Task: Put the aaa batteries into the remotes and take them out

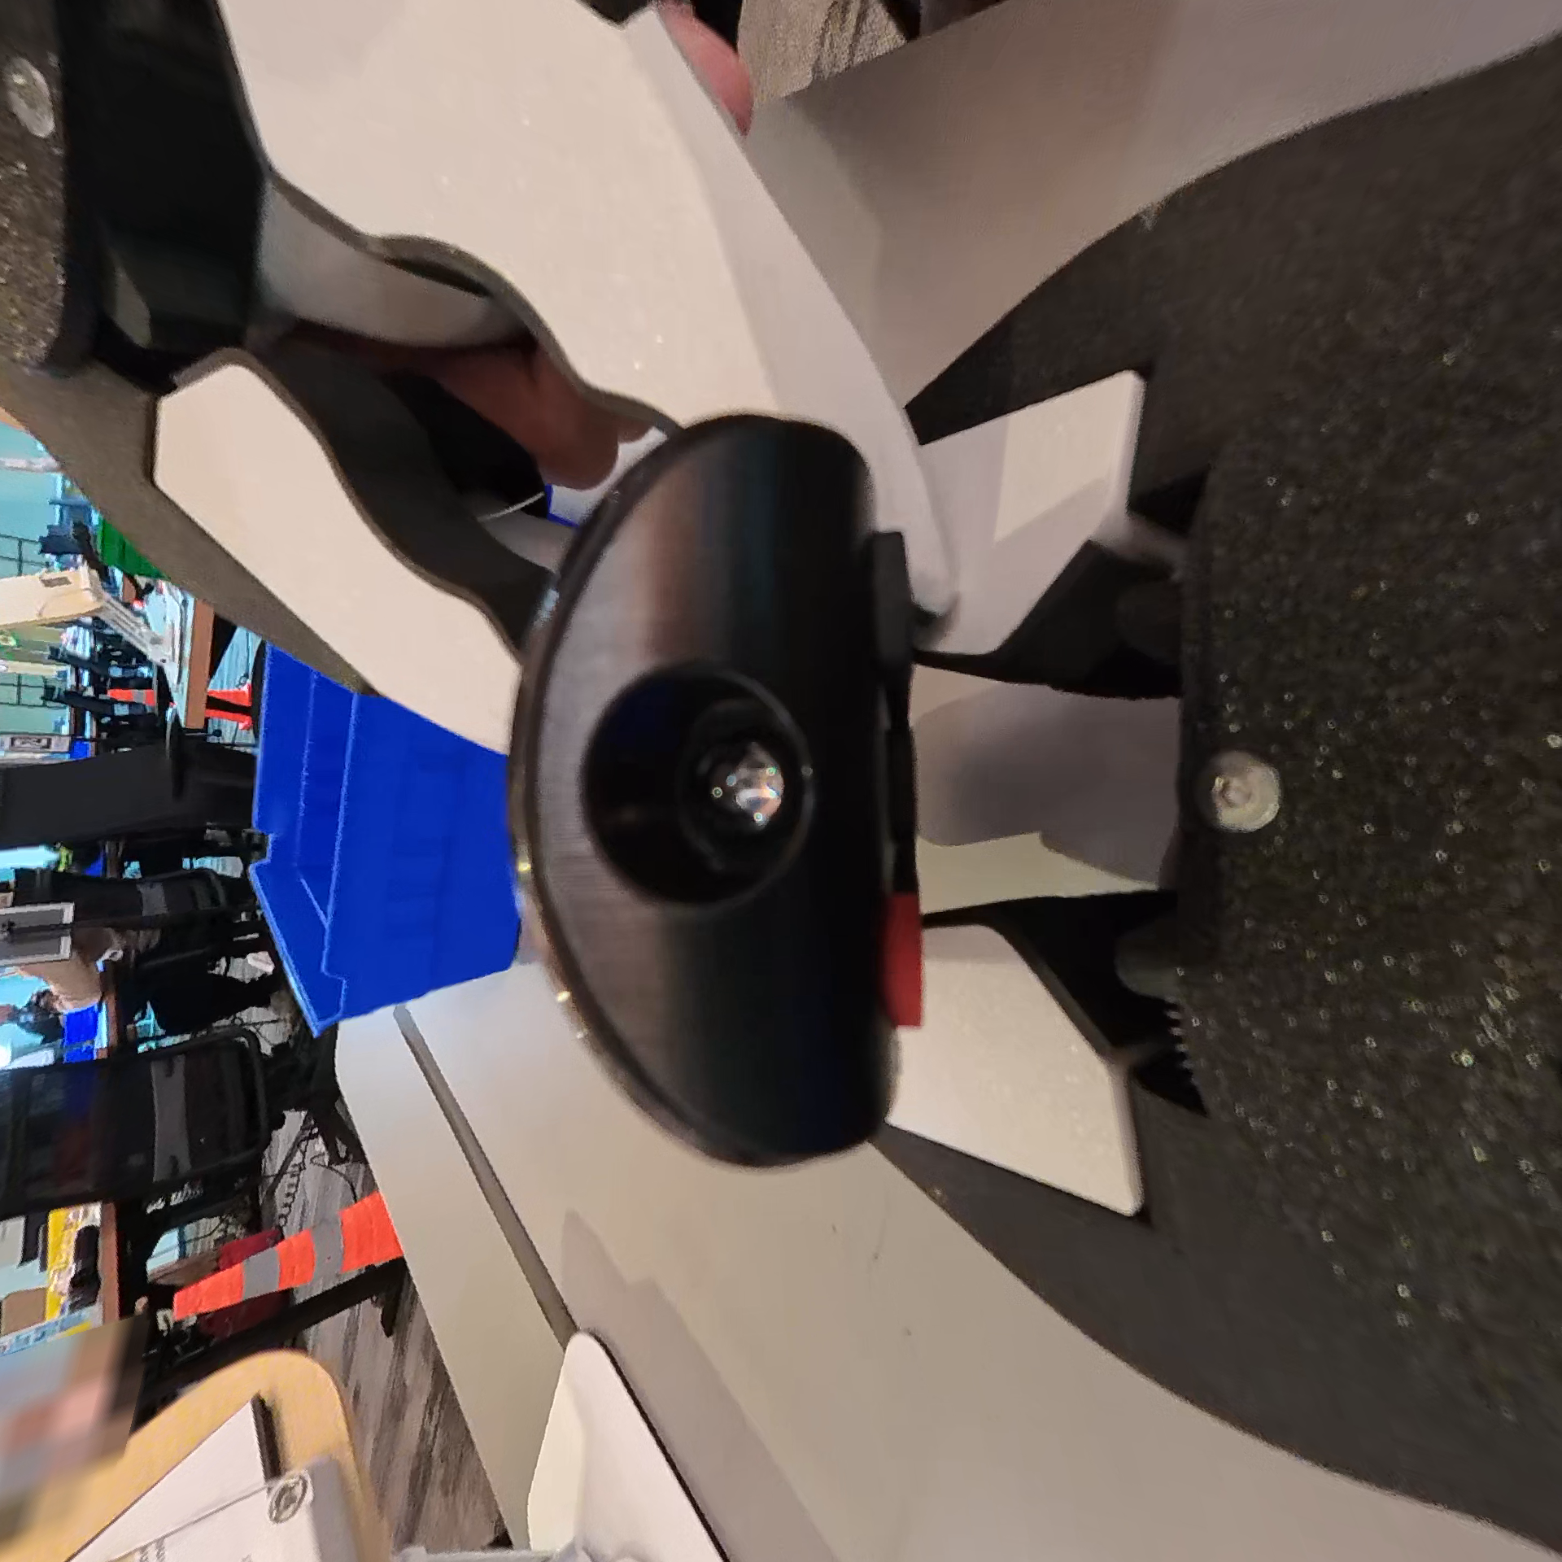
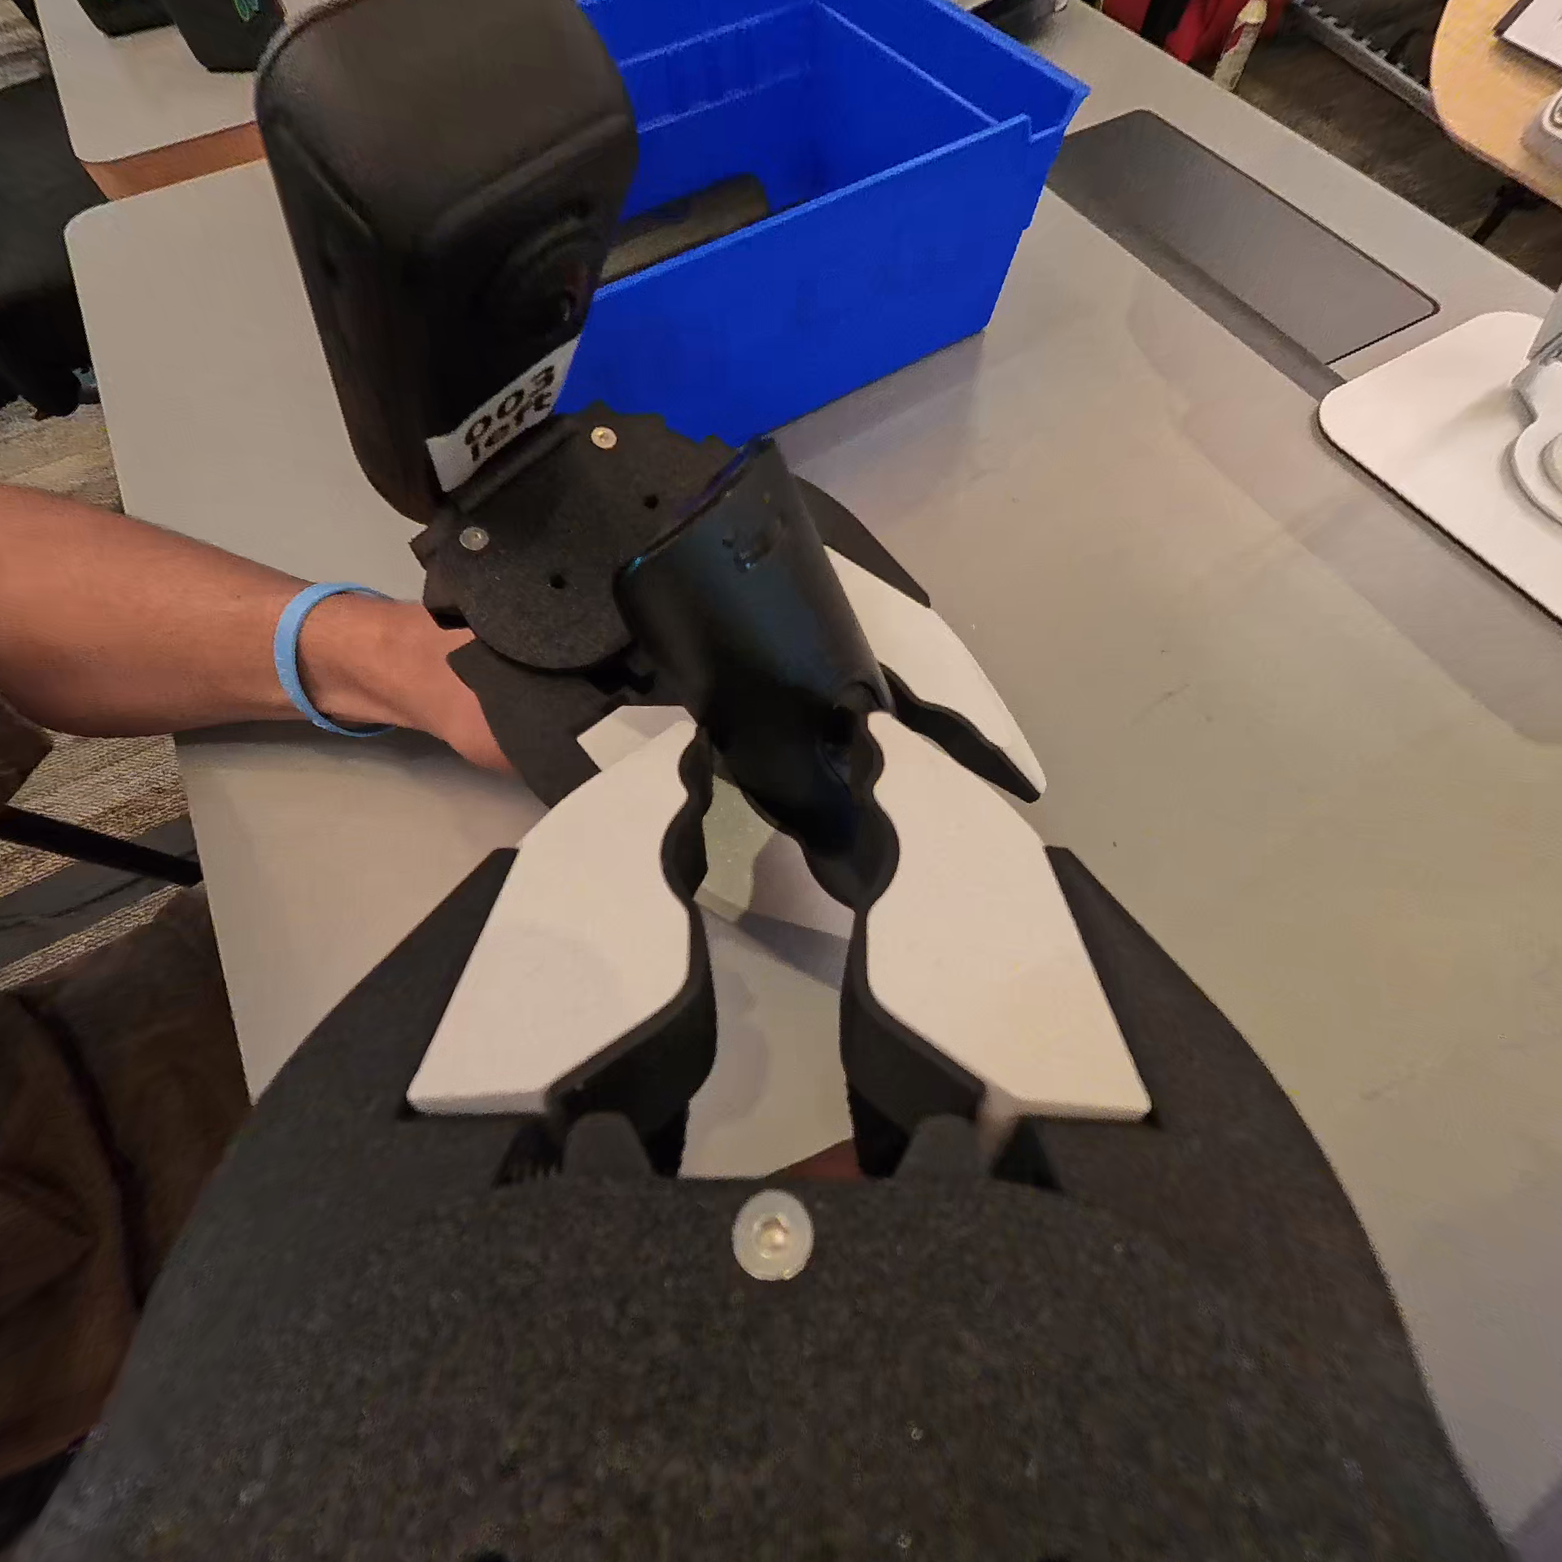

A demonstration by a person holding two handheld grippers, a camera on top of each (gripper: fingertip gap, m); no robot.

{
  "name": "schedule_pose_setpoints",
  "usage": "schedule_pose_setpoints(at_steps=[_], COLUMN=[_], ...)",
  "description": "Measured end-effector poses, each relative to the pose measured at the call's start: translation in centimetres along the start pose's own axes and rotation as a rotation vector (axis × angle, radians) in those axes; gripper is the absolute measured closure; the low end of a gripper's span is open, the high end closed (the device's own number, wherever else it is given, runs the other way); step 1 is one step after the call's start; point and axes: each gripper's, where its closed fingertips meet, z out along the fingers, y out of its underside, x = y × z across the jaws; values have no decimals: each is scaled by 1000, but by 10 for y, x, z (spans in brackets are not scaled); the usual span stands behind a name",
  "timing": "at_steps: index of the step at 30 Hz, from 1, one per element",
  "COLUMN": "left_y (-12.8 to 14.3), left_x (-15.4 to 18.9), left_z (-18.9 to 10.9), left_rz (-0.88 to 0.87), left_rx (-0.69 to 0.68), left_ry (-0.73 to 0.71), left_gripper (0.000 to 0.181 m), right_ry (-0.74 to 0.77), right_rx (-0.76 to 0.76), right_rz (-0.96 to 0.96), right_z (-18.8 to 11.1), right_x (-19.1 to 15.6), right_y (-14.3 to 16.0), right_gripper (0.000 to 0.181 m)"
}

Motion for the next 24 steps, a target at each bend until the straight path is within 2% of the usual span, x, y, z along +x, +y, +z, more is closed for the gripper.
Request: schedule_pose_setpoints(at_steps=[4,6,9,10,13,15,17,18,19,21,24], left_y=[0,-7,-21,-28,-52,-64,-68,-67,-66,-64,-62], left_x=[-3,2,7,5,4,8,12,13,11,15,30], left_z=[-3,-7,-18,-24,-43,-55,-61,-61,-59,-57,-53], left_rz=[67,43,-16,-40,-98,-123,-170,-196,-209,-215,-187], left_rx=[12,59,143,184,314,380,407,403,405,398,381], left_ry=[31,86,157,169,233,294,360,383,375,396,439], left_gripper=[121,121,121,121,122,122,122,122,122,122,121], right_ry=[-27,-100,-52,-91,-390,-525,-521,-435,-368,-336,-335], right_rx=[9,32,197,232,250,354,455,472,450,370,244], right_rz=[-1,7,96,178,475,522,361,224,90,-59,-105], right_z=[3,-10,-38,-41,-34,-33,-38,-36,-34,-26,-6], right_x=[0,0,45,56,52,42,31,28,23,5,-11], right_y=[-2,-9,-22,-17,6,10,12,14,16,22,33], right_gripper=[147,153,147,145,134,110,108,105,106,108,109])
